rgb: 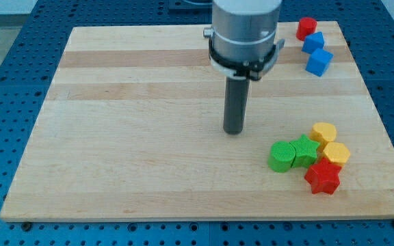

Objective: Separate the green circle and the green star

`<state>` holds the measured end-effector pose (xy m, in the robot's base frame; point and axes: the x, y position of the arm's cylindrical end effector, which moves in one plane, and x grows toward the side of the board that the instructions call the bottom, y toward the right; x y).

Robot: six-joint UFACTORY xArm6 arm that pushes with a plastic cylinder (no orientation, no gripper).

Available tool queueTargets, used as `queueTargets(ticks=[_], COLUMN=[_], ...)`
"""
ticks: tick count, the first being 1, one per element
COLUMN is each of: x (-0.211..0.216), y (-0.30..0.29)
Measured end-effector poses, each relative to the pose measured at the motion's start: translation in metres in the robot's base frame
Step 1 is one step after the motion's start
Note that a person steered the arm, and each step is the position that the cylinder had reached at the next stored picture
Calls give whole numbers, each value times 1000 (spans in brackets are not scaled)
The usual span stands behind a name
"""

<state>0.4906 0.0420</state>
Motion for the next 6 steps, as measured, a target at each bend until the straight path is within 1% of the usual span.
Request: queueTargets(ticks=[2, 3, 4, 6], x=[80, 95, 93, 53], y=[3, 33, 67, 75])
